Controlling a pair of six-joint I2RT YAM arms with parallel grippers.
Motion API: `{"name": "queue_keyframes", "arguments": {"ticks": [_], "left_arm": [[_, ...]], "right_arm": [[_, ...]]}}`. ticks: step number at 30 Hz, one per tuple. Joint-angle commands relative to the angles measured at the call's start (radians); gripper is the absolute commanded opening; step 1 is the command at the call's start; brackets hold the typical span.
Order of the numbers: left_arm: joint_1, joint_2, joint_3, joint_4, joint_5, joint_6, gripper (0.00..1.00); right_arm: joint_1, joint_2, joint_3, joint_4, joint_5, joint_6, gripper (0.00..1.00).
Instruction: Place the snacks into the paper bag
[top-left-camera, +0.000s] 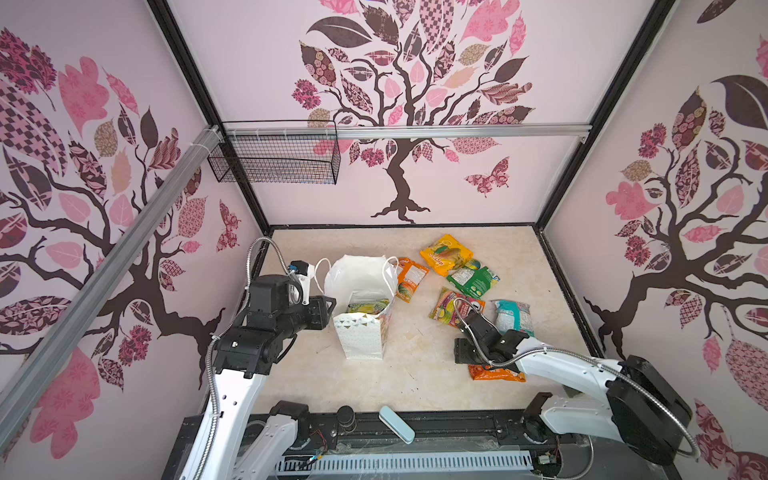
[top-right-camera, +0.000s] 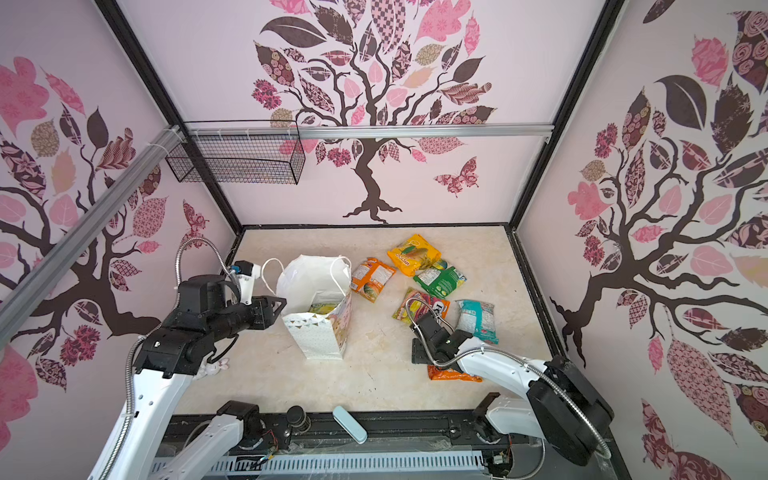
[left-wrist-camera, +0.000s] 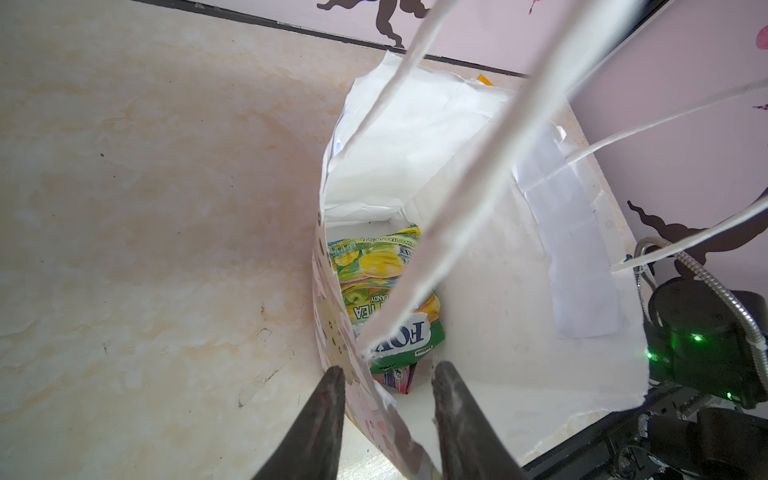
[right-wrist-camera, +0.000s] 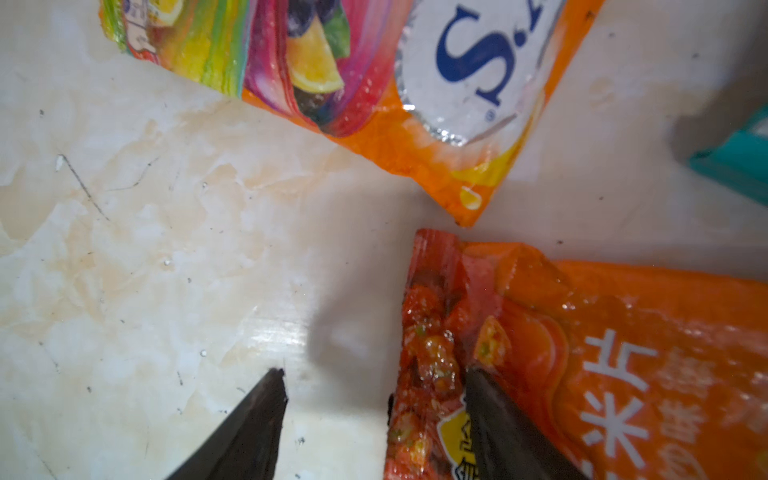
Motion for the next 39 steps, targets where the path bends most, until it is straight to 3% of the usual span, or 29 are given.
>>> {"name": "queue_keyframes", "arguments": {"ticks": [1,6,12,22,27,33,39], "left_arm": [[-0.001,-0.008,-0.012,0.016,-0.003,0.006,0.4],[-0.002,-0.005,-0.008,0.015,0.0,0.006,0.4],[-0.001,-0.003,-0.006,0.01,-0.002,0.005,0.4],[-0.002,0.002,-0.005,0.011,-0.003,0.006,0.4],[-0.002,0.003,-0.001,0.006,-0.006,0.006,0.4],[-0.002,0.002,0.0,0.007,-0.008,0.008,0.4],[-0.002,-0.01,-0.001,0.003,-0.012,0.008,0.4]], "right_arm": [[-0.003,0.034,-0.011,0.024,-0.096,-0.021,0.7],[-0.003,0.089,-0.026,0.085,-0.228,-0.02,0.68],[0.021,0.131,-0.03,0.172,-0.304,0.004,0.66],[0.119,0.29,0.137,0.336,-0.396,0.044,0.65],[0.137,0.359,0.259,0.318,-0.424,0.015,0.64],[0.129,0.18,0.271,0.138,-0.242,-0.029,0.65],[0.037,-0.112,0.127,0.023,-0.127,-0.01,0.64]]}}
